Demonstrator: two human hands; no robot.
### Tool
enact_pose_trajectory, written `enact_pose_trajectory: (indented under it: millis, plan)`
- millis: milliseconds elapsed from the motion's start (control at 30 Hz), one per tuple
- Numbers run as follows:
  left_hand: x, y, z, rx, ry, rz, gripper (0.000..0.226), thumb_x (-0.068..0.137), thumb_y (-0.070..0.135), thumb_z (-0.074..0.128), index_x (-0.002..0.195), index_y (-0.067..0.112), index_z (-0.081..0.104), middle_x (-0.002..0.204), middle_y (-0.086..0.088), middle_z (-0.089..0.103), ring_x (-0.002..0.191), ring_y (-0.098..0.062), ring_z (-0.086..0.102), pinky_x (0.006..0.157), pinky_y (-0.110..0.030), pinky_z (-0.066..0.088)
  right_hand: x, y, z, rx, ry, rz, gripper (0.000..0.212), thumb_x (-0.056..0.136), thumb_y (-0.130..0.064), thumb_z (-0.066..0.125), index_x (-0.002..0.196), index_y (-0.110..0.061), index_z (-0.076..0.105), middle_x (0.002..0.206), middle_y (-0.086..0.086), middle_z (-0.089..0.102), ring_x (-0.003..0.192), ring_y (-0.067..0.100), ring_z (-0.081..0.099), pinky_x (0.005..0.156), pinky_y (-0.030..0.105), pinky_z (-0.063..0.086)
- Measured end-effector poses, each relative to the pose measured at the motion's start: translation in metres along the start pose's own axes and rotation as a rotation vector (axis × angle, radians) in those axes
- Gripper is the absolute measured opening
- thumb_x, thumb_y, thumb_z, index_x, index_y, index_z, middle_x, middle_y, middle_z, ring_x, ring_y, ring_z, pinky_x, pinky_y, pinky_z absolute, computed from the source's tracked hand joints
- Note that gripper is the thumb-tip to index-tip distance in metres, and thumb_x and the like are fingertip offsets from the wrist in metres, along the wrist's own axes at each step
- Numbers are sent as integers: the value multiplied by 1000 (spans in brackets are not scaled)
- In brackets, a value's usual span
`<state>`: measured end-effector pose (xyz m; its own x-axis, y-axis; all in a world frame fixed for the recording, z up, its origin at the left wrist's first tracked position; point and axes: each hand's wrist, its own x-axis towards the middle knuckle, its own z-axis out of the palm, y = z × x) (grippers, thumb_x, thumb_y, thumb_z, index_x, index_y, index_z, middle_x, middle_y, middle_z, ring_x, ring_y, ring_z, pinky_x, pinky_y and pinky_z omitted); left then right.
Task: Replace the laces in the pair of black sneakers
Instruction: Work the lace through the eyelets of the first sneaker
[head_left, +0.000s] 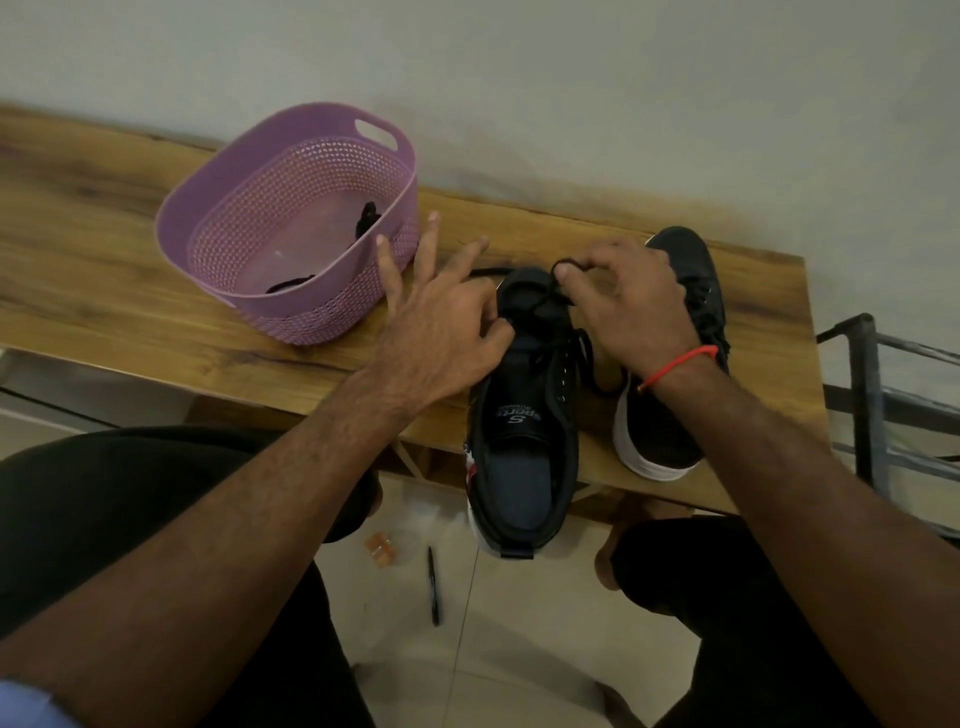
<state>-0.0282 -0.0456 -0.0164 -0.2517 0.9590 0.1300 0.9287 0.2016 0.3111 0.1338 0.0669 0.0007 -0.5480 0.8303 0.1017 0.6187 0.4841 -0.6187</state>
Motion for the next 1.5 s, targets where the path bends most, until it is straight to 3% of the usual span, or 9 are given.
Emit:
enact_pose_trajectory:
  millis: [133,333,500,600,867,1067,1267,1400,1500]
  plan:
    - [0,0,1,-21,-14,-33,15,86,41,62,80,29,56,164,-4,31,156,-34,-6,111,-64,-22,4,-3,-7,276,87,-17,18,95,-39,60,88,-25,68,91,-13,64,99,10,59,97,42,47]
    - [2,5,2,-230,68,-71,50,96,56,57,140,33,54,162,1,35,155,-32,4,119,-61,-5,1,-16,-15,460,3,-135,15,98,-22,62,95,-12,74,82,-14,66,78,-6,57,76,10,44]
    - [8,2,1,-414,128,-8,29,101,43,55,120,29,71,133,13,65,139,-21,46,114,-63,30,3,-15,-16,433,-59,-189,13,98,-22,62,95,-16,72,76,-5,67,70,1,61,69,21,51]
    - [8,5,-5,-608,179,-56,28,98,34,64,122,19,71,116,11,72,114,-3,64,101,-36,53,4,-9,-15,344,-56,-201,14,98,-26,62,95,-18,74,74,-3,67,68,9,61,68,35,53]
    - [5,10,-11,-635,121,11,21,102,24,60,116,17,74,92,12,75,90,-2,70,83,-32,60,2,-8,-17,118,-131,-244,14,96,-28,66,96,-18,75,72,-14,64,63,-4,56,60,12,42]
    - [14,9,-34,-1181,167,-381,22,110,19,39,103,13,59,102,-7,72,91,-20,74,82,-35,60,9,-3,-33,145,-105,-152,16,93,-36,68,88,-21,72,61,-13,55,54,-3,51,54,11,39]
    - [7,7,-16,-835,-58,-22,40,105,40,50,137,18,60,129,4,67,122,-7,62,104,-36,52,7,-10,-33,155,-221,-275,15,93,-32,69,94,-19,76,75,-5,68,67,8,60,60,22,45]
    - [7,10,-16,-834,-150,-4,28,104,35,55,107,15,74,67,8,66,71,-19,68,81,-54,58,7,-6,-31,25,-218,-294,17,91,-35,70,89,-19,73,74,-11,64,66,0,55,58,10,36]
    - [9,9,-29,-1026,-187,-114,25,105,26,52,102,10,71,60,5,55,60,-17,59,68,-40,60,9,-1,-37,35,-112,-206,26,90,-39,70,84,-14,71,66,-4,60,58,2,50,53,11,37]
